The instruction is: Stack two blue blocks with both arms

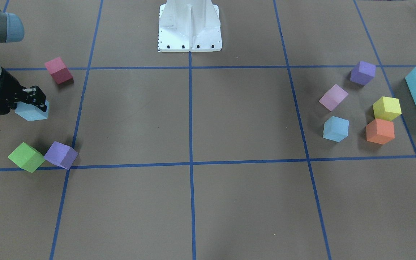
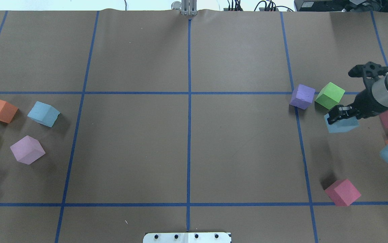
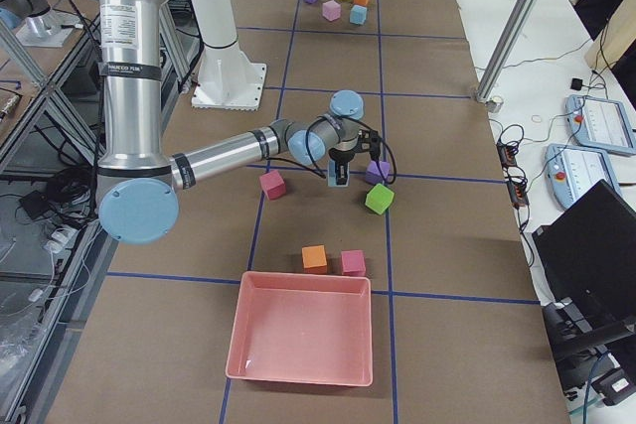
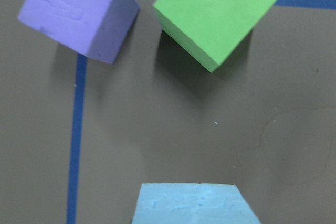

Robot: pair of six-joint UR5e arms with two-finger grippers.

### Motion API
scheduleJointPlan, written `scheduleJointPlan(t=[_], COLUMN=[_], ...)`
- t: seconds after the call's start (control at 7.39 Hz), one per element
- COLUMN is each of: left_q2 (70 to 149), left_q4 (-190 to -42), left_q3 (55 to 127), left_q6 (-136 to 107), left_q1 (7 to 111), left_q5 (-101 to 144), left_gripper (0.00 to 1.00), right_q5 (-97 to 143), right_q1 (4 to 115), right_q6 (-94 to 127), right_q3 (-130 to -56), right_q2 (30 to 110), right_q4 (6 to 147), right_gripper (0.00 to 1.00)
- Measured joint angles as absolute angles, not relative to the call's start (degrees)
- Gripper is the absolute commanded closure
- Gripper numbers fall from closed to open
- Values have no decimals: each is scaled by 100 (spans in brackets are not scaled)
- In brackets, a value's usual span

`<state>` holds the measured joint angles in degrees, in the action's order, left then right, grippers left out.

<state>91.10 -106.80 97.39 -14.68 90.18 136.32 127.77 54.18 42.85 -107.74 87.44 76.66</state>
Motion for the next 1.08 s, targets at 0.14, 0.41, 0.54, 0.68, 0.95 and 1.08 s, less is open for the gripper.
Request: scheduleJointPlan(t=[0.14, 0.41, 0.54, 0.68, 0.95, 1.08], left_q2=[9115, 9143, 9177, 9212, 9257, 9266], left_q4=[-10663, -10605, -10574, -10544, -10488, -10475], left_q3=[9740, 9744, 9742, 9734, 9733, 9732], left_q6=[-1468, -1468, -1470, -1473, -1476, -1476], left_q1=[9018, 9016, 9006, 8991, 8970, 8964], left_q5=[13632, 13632, 13632, 13630, 13624, 13624], left_gripper=[2, 2, 2, 2, 2, 2], right_q5=[12722, 12429, 12195, 11996, 11802, 11668], right_q1=[5343, 4838, 4497, 4204, 3911, 3771], right_q6=[4383, 5028, 5419, 5755, 6063, 6199], right_q3=[-10808, -10803, -10787, -10765, -10730, -10699], right_q2=[8257, 7395, 7084, 6830, 6450, 6258], right_q4=[8134, 8595, 8650, 8674, 8830, 8939], right_gripper=[69, 69, 69, 69, 69, 69])
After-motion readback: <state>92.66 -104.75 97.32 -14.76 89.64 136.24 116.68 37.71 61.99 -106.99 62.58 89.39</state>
